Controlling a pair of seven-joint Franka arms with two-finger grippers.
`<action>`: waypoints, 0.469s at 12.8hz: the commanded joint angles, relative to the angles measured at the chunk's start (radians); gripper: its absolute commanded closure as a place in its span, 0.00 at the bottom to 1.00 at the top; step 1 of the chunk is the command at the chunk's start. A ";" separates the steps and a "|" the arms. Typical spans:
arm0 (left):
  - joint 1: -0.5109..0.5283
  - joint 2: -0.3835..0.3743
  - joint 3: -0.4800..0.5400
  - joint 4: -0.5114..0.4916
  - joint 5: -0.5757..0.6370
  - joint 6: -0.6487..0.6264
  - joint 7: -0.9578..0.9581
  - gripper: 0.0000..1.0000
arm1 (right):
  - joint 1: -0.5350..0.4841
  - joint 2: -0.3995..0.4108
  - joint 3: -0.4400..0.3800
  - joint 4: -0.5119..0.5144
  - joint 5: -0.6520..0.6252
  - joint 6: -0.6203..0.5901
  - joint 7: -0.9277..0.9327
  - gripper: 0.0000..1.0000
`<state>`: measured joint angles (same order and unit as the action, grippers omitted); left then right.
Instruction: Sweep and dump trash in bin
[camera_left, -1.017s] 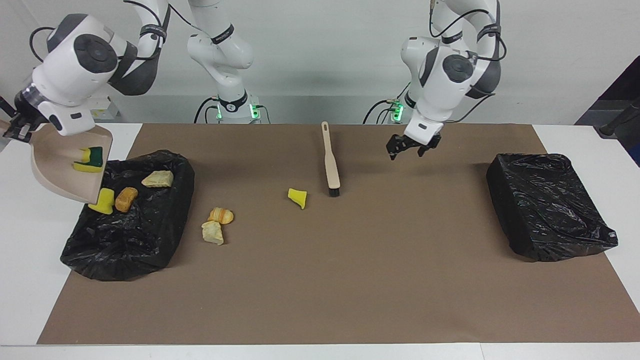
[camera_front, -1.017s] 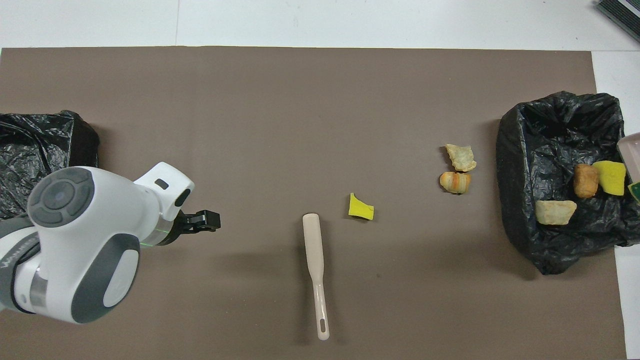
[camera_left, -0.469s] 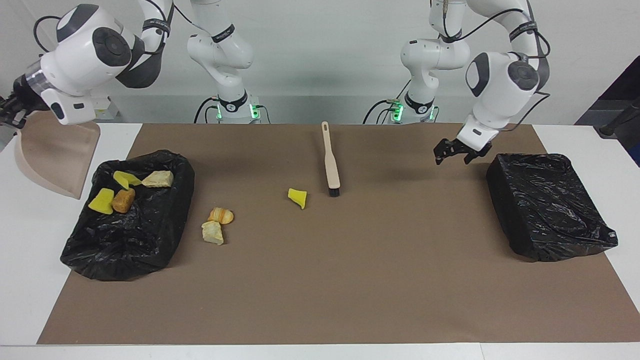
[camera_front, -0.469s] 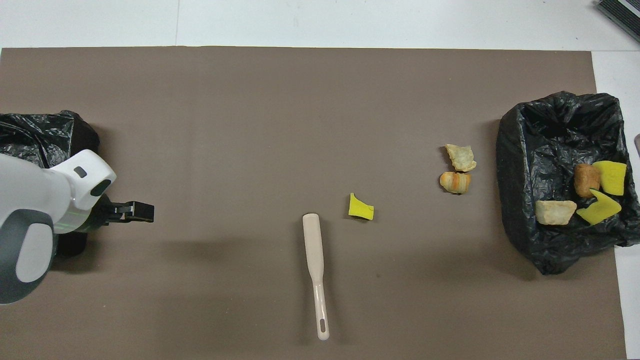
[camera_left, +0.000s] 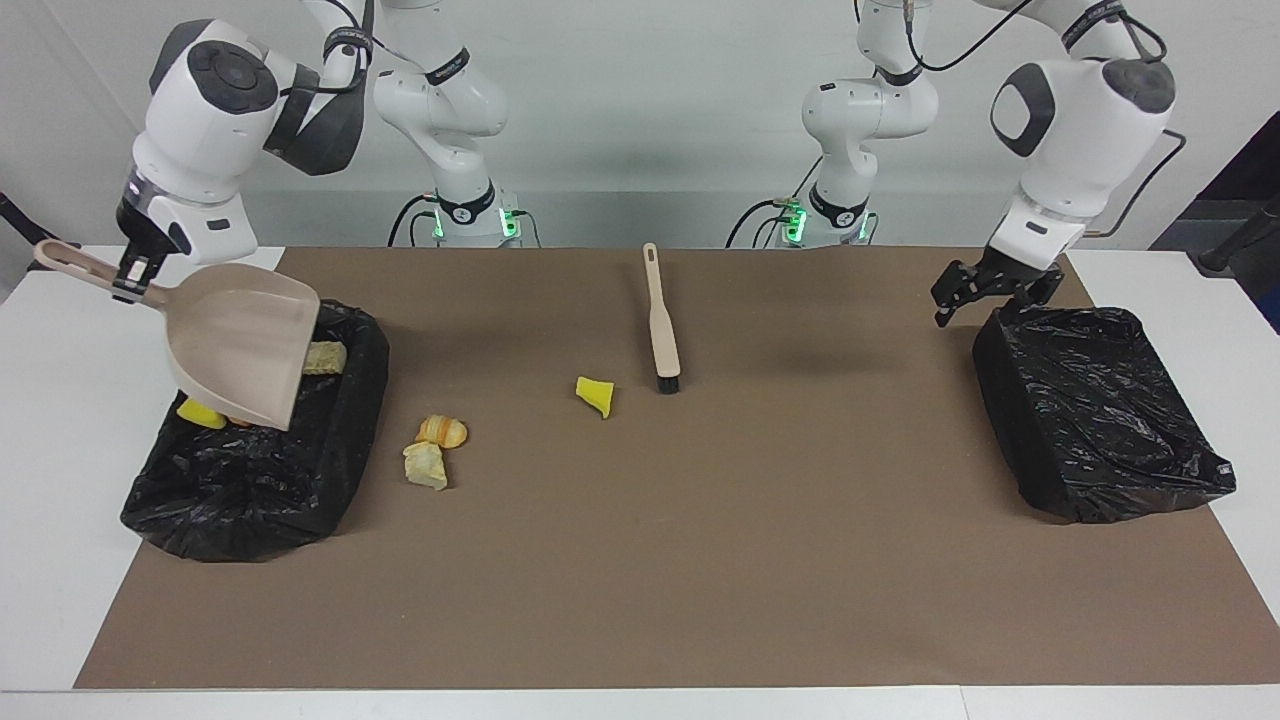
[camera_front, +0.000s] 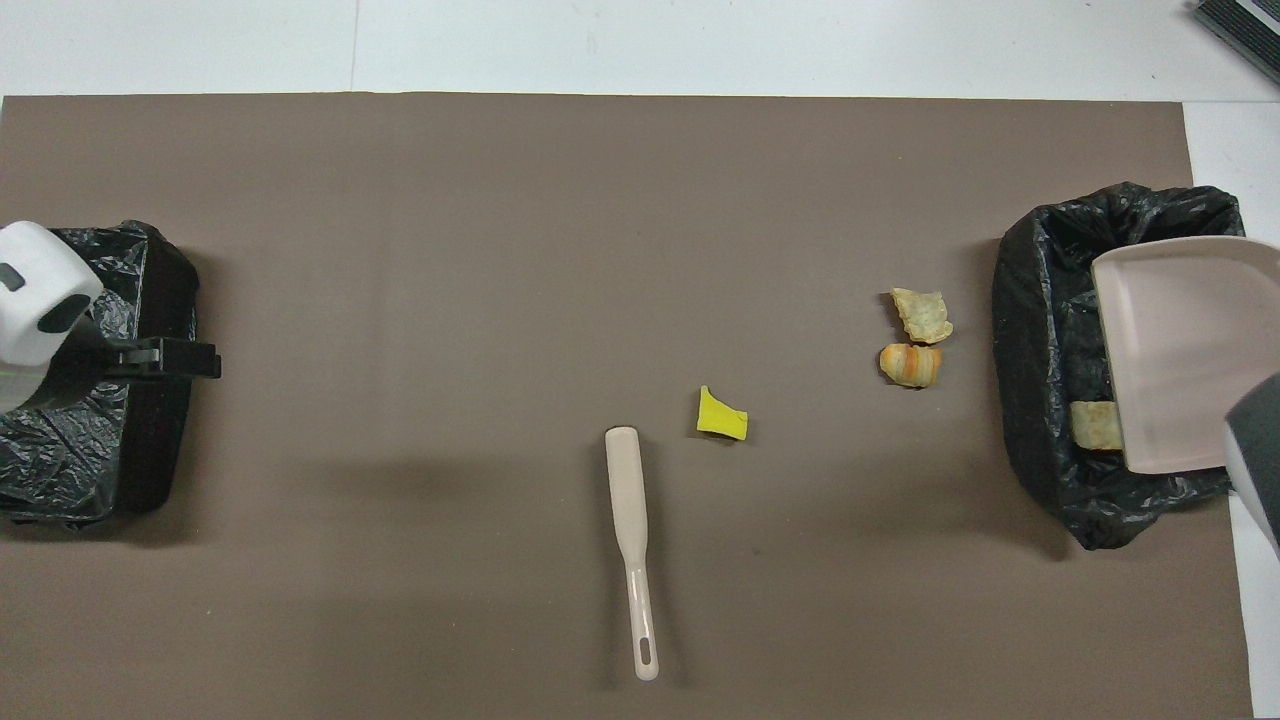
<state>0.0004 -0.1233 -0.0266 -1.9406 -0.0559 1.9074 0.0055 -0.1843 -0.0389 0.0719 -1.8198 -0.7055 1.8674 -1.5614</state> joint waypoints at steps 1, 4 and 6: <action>0.018 0.070 -0.012 0.188 0.019 -0.114 0.010 0.00 | 0.017 -0.002 0.002 -0.004 0.153 -0.002 0.067 1.00; 0.007 0.054 -0.015 0.267 0.016 -0.195 0.011 0.00 | 0.026 -0.012 0.002 -0.010 0.299 -0.069 0.194 1.00; 0.006 0.056 -0.018 0.380 0.016 -0.353 0.013 0.00 | 0.066 -0.018 0.002 -0.010 0.323 -0.140 0.323 1.00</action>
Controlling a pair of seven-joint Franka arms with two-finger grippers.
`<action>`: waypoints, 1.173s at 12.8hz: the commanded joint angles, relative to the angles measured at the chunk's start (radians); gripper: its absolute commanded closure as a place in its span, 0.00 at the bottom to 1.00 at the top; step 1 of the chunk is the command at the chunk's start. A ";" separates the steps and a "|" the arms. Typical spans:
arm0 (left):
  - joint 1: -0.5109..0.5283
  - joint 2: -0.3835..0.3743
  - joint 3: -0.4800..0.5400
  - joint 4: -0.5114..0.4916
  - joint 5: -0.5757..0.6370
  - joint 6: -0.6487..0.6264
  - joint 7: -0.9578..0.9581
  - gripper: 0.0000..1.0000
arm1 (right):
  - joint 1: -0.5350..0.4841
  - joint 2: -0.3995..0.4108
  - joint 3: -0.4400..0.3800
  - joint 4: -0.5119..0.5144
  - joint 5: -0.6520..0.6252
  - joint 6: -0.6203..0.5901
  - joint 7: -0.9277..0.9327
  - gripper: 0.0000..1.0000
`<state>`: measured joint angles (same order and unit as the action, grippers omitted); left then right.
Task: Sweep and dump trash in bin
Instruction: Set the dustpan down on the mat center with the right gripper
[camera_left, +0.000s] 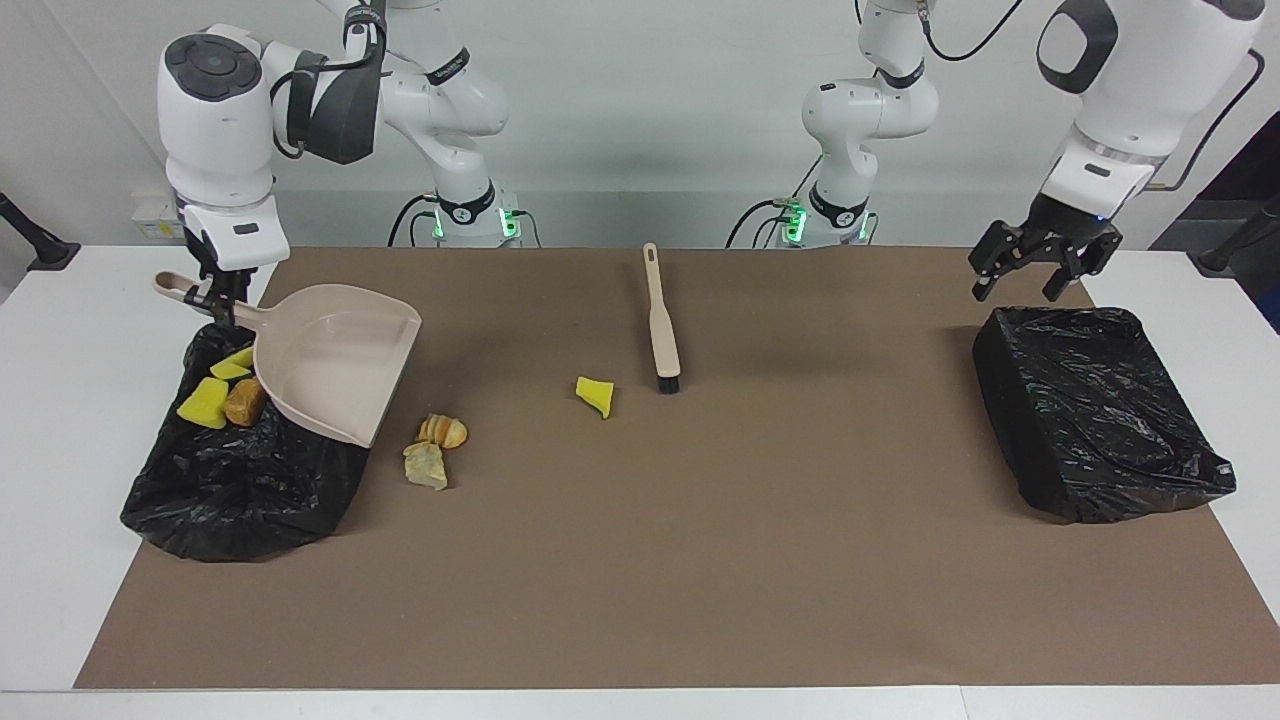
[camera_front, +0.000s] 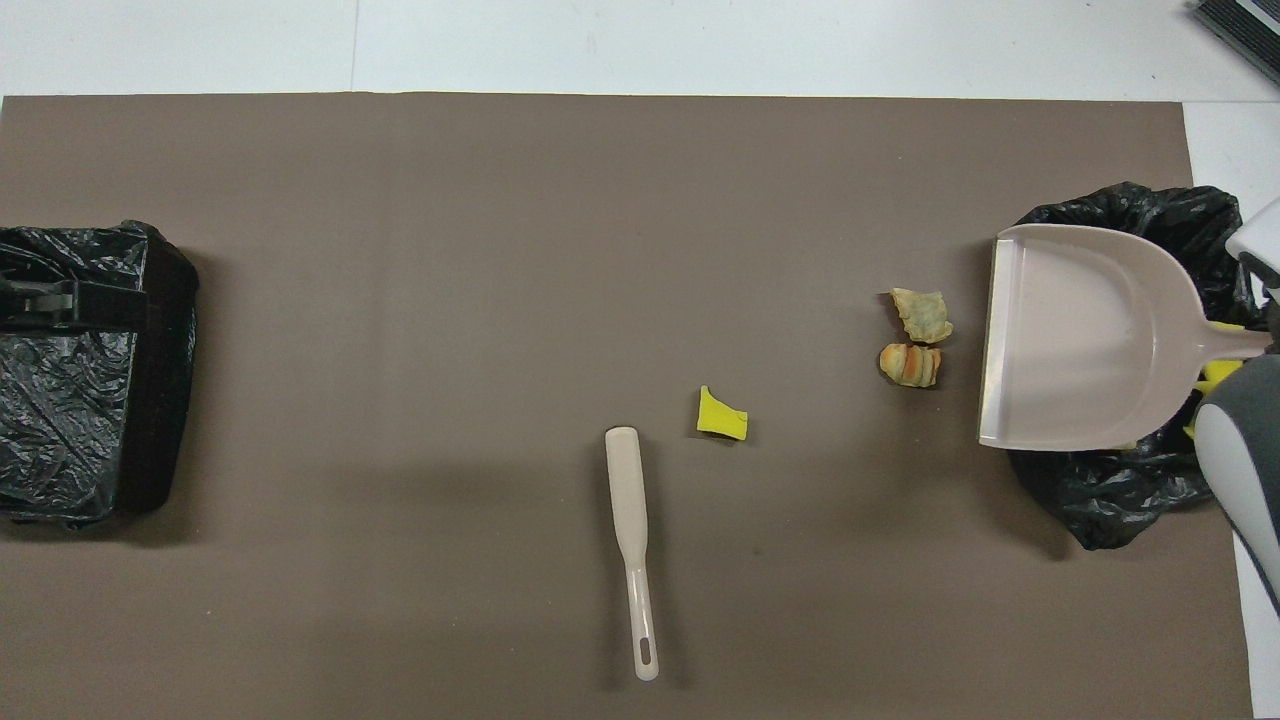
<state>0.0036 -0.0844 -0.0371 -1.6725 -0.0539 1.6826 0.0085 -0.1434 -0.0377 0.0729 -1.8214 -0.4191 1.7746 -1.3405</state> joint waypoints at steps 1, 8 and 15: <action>0.003 0.014 -0.007 0.122 0.017 -0.170 0.007 0.00 | 0.037 -0.021 0.001 -0.007 0.063 -0.062 0.186 1.00; 0.013 -0.057 -0.007 0.060 0.006 -0.193 0.010 0.00 | 0.106 -0.010 0.001 0.004 0.296 -0.092 0.760 1.00; 0.054 -0.044 -0.016 0.083 0.014 -0.267 0.013 0.00 | 0.243 0.038 0.001 0.034 0.378 -0.080 1.112 1.00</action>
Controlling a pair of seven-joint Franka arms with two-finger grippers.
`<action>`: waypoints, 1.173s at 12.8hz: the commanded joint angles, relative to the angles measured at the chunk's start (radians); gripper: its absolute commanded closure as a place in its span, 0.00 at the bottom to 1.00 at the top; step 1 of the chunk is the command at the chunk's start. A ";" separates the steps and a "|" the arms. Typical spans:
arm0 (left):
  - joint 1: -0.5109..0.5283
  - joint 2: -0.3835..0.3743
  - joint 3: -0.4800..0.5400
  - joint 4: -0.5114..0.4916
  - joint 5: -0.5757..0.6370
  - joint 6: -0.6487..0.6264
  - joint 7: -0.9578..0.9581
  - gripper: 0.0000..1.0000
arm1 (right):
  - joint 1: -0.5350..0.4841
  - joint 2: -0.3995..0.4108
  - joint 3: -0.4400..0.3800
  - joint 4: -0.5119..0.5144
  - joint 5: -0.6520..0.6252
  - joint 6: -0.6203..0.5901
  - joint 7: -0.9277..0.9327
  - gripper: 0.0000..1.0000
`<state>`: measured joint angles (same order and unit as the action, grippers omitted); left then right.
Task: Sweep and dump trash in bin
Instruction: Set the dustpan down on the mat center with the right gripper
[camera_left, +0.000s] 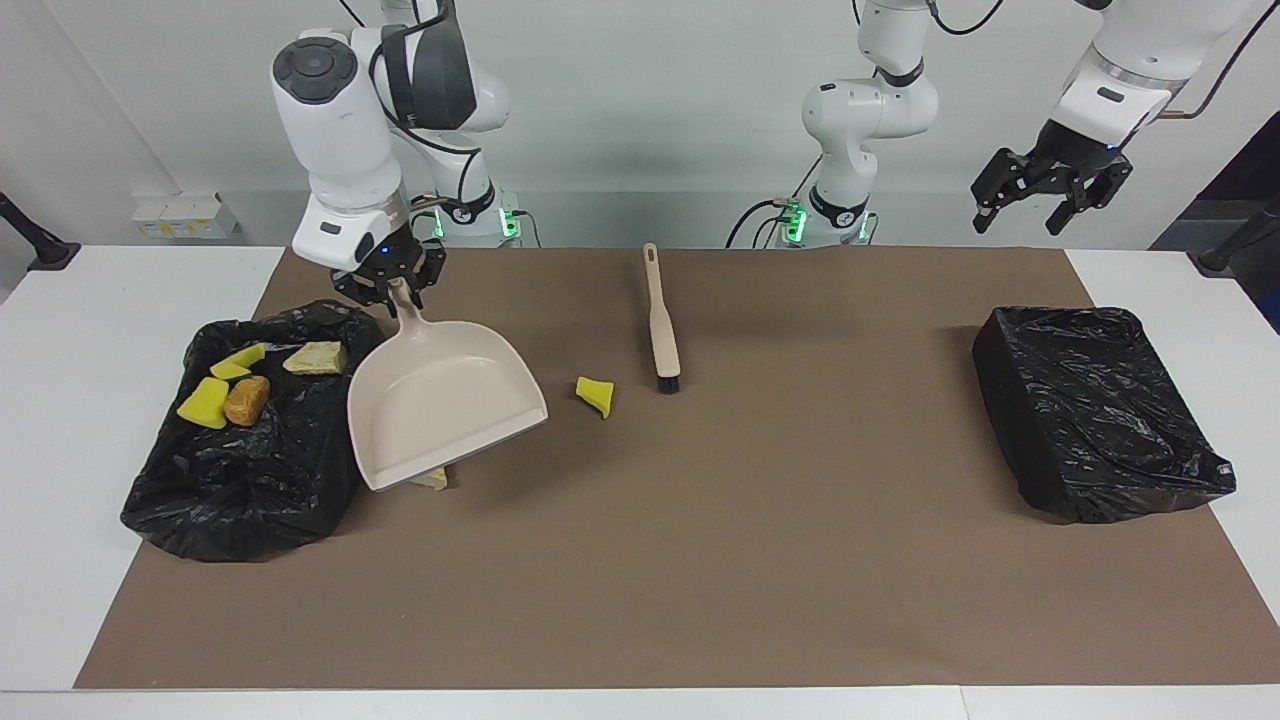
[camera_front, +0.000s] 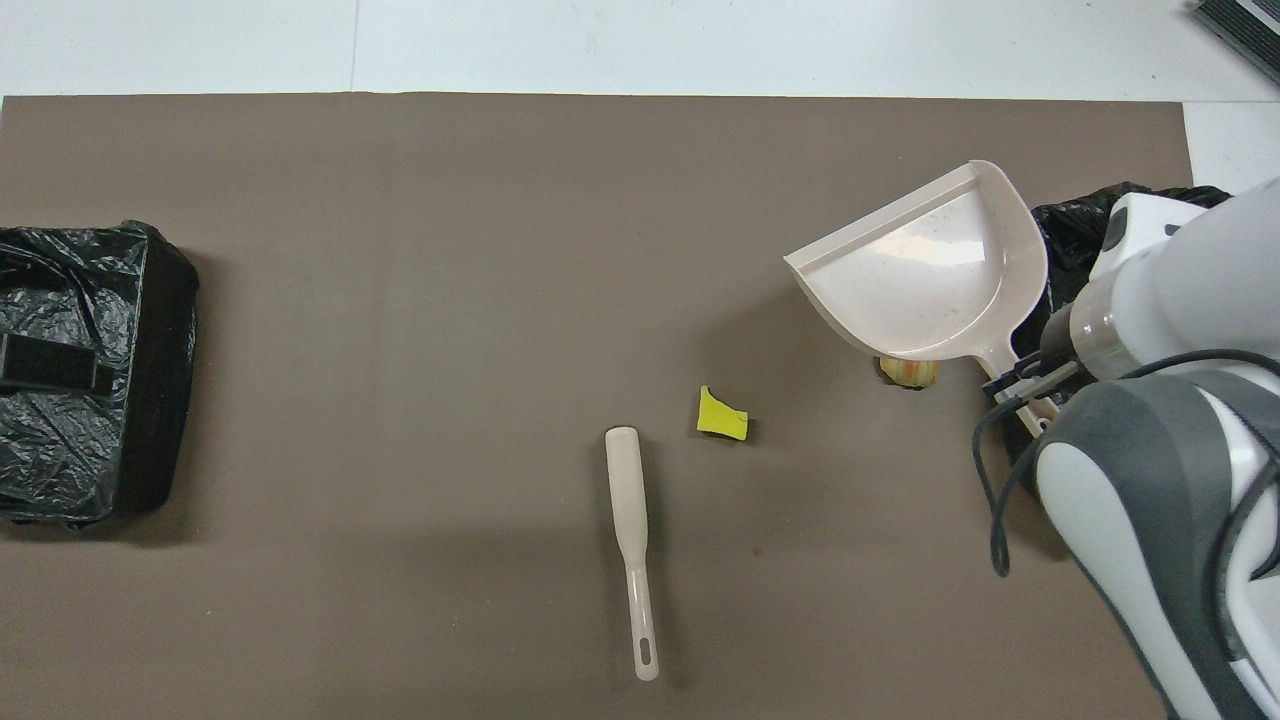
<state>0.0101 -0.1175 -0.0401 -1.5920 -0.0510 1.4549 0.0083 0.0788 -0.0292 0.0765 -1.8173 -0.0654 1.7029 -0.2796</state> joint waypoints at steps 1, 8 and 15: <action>0.086 -0.005 -0.064 0.012 0.016 -0.041 0.010 0.00 | 0.057 0.056 -0.003 0.053 0.042 -0.003 0.100 1.00; 0.070 0.009 -0.067 0.029 0.019 -0.056 0.010 0.00 | 0.245 0.285 -0.003 0.225 0.150 0.112 0.595 1.00; 0.082 -0.019 -0.064 -0.016 0.033 -0.025 0.018 0.00 | 0.329 0.563 -0.003 0.388 0.081 0.262 0.826 1.00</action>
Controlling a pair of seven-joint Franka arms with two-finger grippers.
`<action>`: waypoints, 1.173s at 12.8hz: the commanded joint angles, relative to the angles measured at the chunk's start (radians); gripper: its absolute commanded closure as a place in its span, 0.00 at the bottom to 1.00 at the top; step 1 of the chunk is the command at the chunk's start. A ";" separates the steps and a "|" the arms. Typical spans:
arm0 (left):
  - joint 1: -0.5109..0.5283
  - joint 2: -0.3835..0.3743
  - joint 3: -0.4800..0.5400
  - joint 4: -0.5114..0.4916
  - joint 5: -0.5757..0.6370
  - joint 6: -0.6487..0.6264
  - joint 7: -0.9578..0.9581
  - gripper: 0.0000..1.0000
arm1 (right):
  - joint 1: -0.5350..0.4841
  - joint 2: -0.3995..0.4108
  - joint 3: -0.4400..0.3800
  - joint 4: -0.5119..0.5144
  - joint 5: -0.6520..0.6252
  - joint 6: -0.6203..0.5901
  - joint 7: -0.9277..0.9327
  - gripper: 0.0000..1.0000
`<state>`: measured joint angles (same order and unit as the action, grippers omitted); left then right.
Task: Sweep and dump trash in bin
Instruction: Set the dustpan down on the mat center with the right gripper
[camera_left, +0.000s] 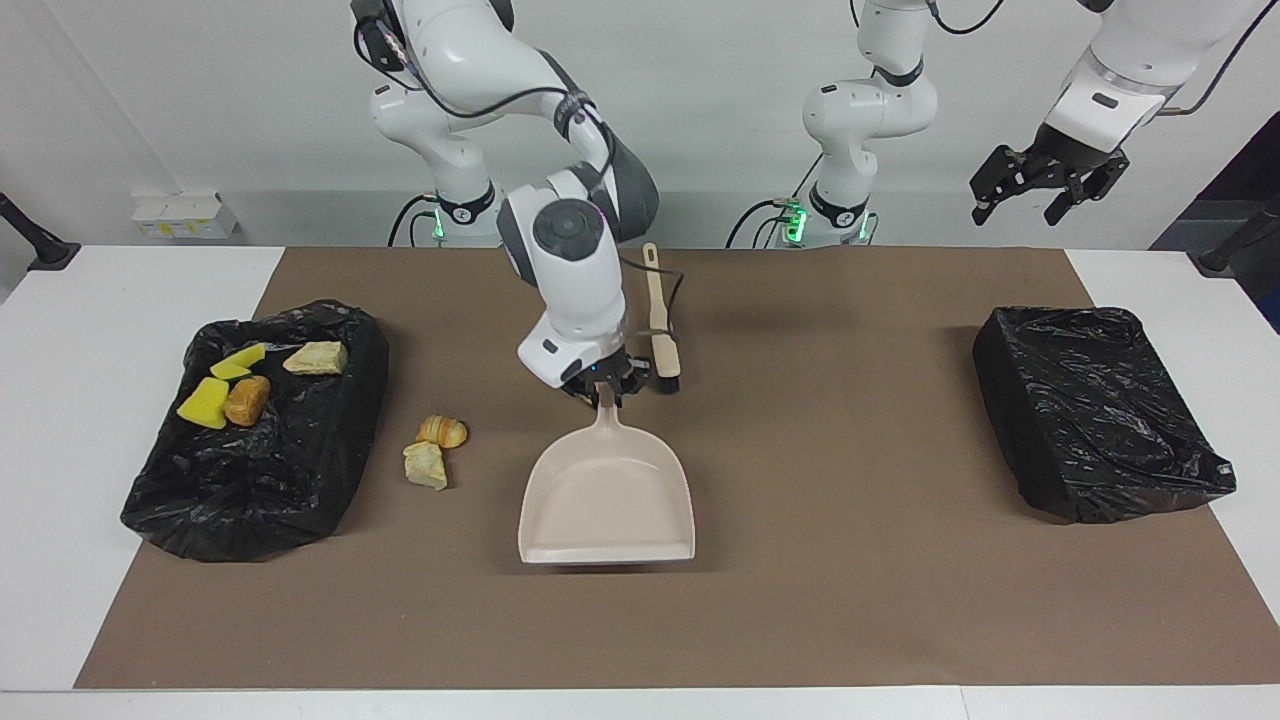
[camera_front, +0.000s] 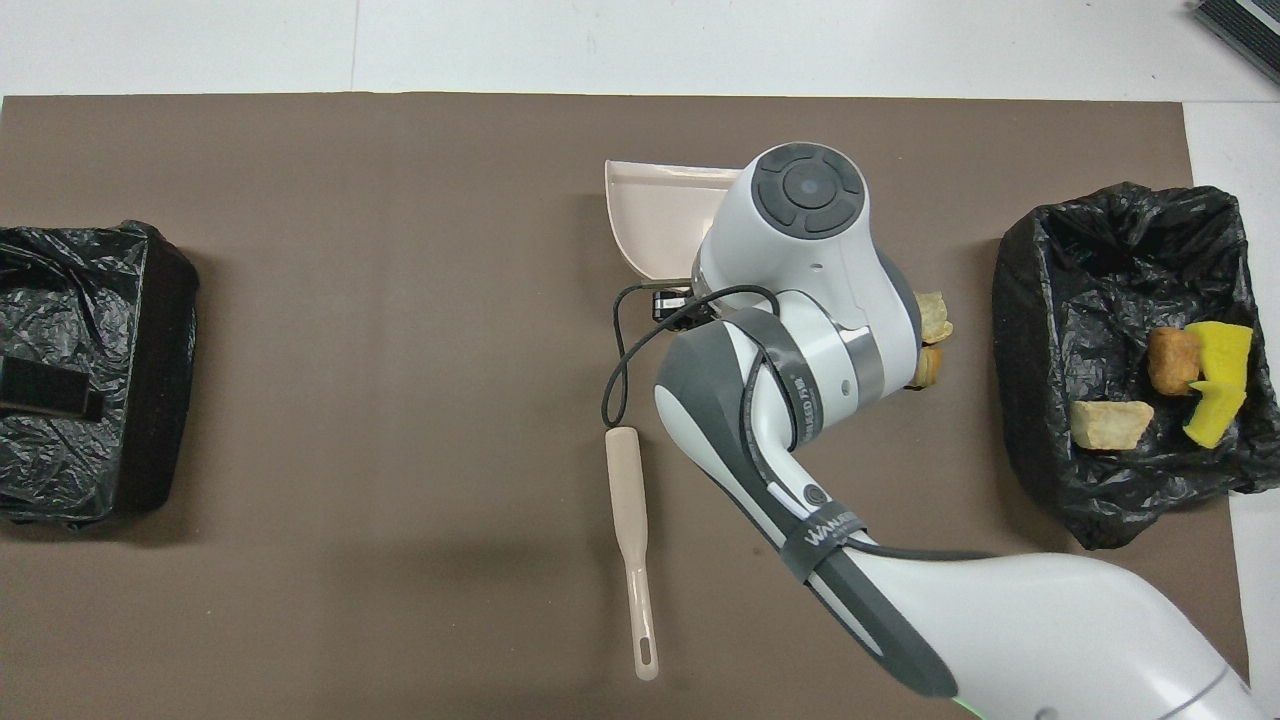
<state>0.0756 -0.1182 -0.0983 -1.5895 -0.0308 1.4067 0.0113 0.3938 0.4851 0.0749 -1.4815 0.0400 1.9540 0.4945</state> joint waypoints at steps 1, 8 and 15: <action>0.016 -0.018 -0.006 -0.020 0.012 0.049 0.016 0.00 | 0.019 0.064 -0.001 0.052 -0.023 0.014 0.064 1.00; 0.021 -0.015 -0.003 -0.023 0.002 0.078 0.026 0.00 | 0.045 0.118 -0.001 0.046 -0.029 0.109 0.130 0.00; 0.024 -0.024 -0.004 -0.040 0.002 0.095 0.019 0.00 | 0.036 -0.049 -0.003 0.043 -0.022 -0.042 0.113 0.00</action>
<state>0.0960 -0.1180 -0.0993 -1.5950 -0.0308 1.4862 0.0196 0.4357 0.4945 0.0685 -1.4205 0.0213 1.9639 0.6084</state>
